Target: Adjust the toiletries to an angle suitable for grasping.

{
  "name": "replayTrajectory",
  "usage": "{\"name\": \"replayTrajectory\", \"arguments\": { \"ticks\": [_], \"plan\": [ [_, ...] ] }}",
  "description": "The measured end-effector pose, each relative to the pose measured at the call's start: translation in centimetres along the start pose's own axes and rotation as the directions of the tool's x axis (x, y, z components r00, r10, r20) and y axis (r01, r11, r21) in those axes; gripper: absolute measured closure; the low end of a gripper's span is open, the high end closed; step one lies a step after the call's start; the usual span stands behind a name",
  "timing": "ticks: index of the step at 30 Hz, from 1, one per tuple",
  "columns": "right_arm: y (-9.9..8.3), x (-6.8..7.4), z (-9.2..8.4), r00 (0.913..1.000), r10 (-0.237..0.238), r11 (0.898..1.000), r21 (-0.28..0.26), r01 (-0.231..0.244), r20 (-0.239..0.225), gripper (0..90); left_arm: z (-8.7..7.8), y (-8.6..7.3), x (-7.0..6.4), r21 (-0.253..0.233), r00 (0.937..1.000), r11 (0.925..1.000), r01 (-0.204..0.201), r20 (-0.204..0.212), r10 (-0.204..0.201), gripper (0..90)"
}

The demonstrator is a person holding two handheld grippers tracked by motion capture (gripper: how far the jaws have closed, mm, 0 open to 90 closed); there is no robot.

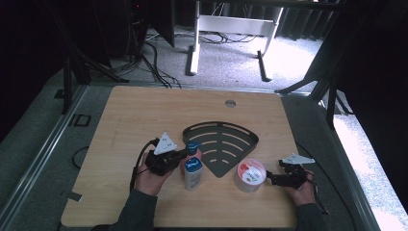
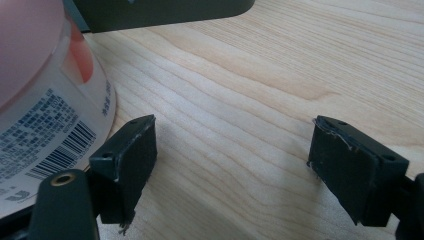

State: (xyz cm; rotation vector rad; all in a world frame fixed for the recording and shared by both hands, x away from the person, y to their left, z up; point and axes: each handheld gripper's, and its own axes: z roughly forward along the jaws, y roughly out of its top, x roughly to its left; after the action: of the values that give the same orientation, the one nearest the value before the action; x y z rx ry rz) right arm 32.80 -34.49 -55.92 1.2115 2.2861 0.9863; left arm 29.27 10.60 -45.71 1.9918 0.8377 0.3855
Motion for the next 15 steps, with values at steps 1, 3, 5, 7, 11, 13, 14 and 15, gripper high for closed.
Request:
{"name": "replayTrajectory", "arguments": {
  "ticks": [1, 3, 5, 7, 11, 13, 14, 15],
  "plan": [
    [0.0, 0.0, 0.0, 1.0, 0.0, 1.0, 0.0, 0.0, 0.0, 19.0, 0.1, 0.1, -0.1, -0.002, 1.0, 1.0, -0.002, 0.004, 0.002, 89.9],
    [0.0, 0.0, 0.0, 1.0, 0.0, 1.0, 0.0, 0.0, 0.0, 19.0, 0.3, 0.3, -0.3, 0.01, 0.9997, 0.9997, -0.024, 0.01, 0.024, 89.9],
    [0.0, 0.0, 0.0, 1.0, 0.0, 1.0, -0.001, 0.0, 0.0, 19.0, 0.7, 0.4, -0.5, 0.017, 0.9987, 0.9986, -0.049, 0.013, 0.049, 89.9],
    [0.0, 0.0, 0.0, 1.0, 0.001, 1.0, 0.0, -0.001, 0.0, 19.0, 1.1, 0.5, -0.6, 0.026, 0.9979, 0.9978, -0.06, 0.023, 0.06, 89.9],
    [0.0, 0.0, 0.0, 1.0, 0.0, 1.0, 0.0, 0.0, 0.0, 19.0, 1.5, 0.5, -0.5, 0.012, 0.9977, 0.9987, -0.049, 0.047, 0.049, 90.0],
    [0.0, 0.0, 0.0, 1.0, 0.0, 1.0, 0.0, 0.0, 0.0, 19.0, 1.6, 0.6, -0.5, 0.013, 0.9973, 0.9983, -0.057, 0.048, 0.056, 90.0],
    [0.0, 0.0, 0.0, 1.0, 0.0, 1.0, 0.0, 0.0, 0.0, 19.0, 1.6, 0.6, -0.6, 0.014, 0.9974, 0.9982, -0.058, 0.042, 0.058, 90.0],
    [0.0, 0.0, 0.0, 1.0, 0.001, 1.0, 0.0, -0.001, 0.0, 19.0, 1.6, 0.7, -0.6, 0.017, 0.9975, 0.9981, -0.06, 0.039, 0.059, 90.0]
  ]
}}
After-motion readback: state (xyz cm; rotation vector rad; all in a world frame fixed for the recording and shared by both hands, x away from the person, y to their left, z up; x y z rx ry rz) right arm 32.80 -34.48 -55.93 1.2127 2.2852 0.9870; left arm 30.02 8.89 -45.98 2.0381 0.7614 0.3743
